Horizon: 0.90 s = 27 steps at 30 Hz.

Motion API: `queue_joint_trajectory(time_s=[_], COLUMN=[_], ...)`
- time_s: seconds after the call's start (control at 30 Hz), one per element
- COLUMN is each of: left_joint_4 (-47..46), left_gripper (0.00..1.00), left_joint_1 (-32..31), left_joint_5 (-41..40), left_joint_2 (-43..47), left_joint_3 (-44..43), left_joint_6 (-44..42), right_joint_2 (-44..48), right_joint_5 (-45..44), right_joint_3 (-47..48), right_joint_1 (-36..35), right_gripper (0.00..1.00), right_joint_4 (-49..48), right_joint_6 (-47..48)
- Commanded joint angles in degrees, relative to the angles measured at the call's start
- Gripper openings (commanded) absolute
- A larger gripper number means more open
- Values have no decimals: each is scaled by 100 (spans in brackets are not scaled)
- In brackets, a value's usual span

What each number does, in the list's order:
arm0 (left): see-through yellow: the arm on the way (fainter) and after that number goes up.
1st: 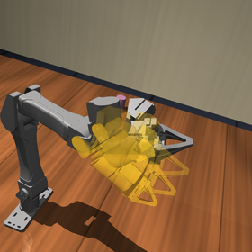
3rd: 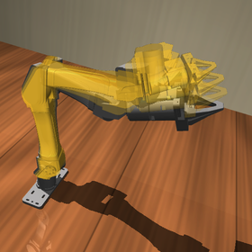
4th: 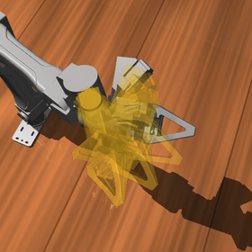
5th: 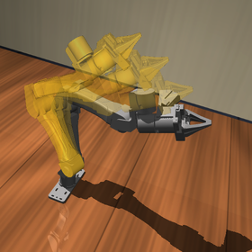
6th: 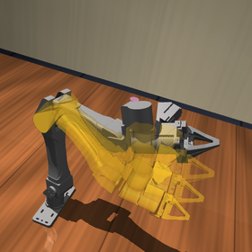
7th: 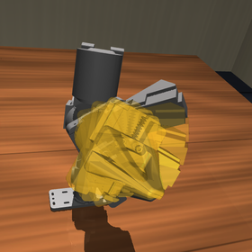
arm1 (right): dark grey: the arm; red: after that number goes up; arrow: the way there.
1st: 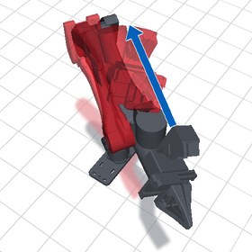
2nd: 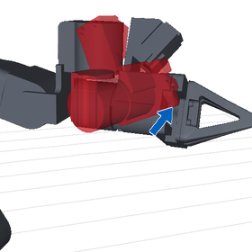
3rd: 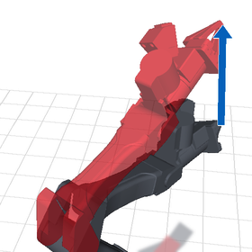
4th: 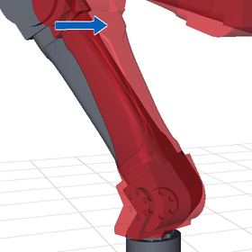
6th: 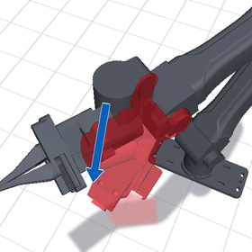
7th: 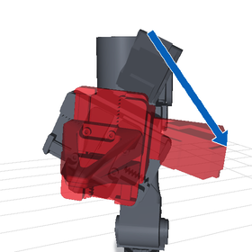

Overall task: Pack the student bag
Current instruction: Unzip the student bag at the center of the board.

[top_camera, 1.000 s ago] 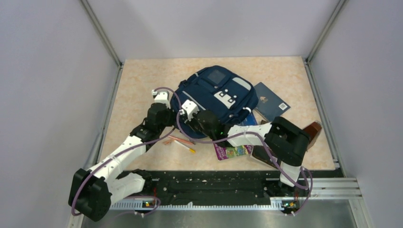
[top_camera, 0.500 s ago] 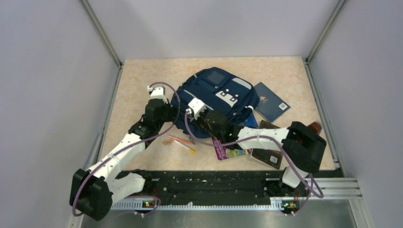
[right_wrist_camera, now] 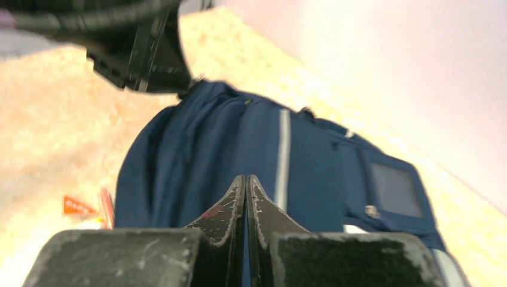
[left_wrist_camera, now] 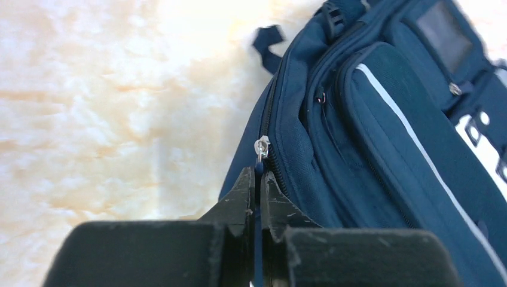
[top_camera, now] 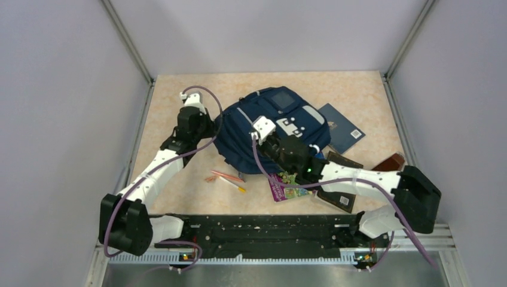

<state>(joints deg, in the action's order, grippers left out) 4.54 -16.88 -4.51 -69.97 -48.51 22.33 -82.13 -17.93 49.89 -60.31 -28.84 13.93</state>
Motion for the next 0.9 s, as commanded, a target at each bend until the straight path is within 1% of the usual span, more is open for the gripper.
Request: queue_joint_trajectory(time_s=[0.0,0.13,0.2,0.23,0.27,0.33,0.37,0.43,0.53,0.6,0.73,0.87], left_joint_4=[-541,-482,-471,-471,-471,-471,-471,-471,-251,-206,-195,-134], left_gripper=[0,0,0,0,0,0,0,0,0,0,0,0], left_joint_1=[392,407,405,403,405,404,405,399,396,397,397,397], left_joint_5=[-489,-416,-254,-147,-39,107,165,274,380,400,420,395], left_joint_2=[-18,42,108,154,224,327,379,474,581,619,643,664], left_joint_3=[-387,-444,-448,-429,-411,-354,-318,-274,-230,-230,-240,-276], left_joint_6=[-506,-665,-646,-624,-590,-528,-508,-474,-460,-457,-440,-466], right_joint_2=[708,861,837,774,692,530,457,311,78,-101,-447,-579], right_joint_5=[-252,-170,56,179,304,531,626,811,830,702,277,-127], right_joint_3=[5,2,35,79,115,135,135,116,21,4,-135,-431], right_joint_1=[-39,-34,-35,-36,-38,-33,-33,-55,-220,-387,-670,-903], right_gripper=[0,0,0,3,13,42,52,68,85,88,89,91], right_joint_4=[-270,-177,1,119,192,237,238,207,67,13,-151,-372], right_joint_6=[295,378,330,257,113,-132,-273,-522,-652,-584,-373,44])
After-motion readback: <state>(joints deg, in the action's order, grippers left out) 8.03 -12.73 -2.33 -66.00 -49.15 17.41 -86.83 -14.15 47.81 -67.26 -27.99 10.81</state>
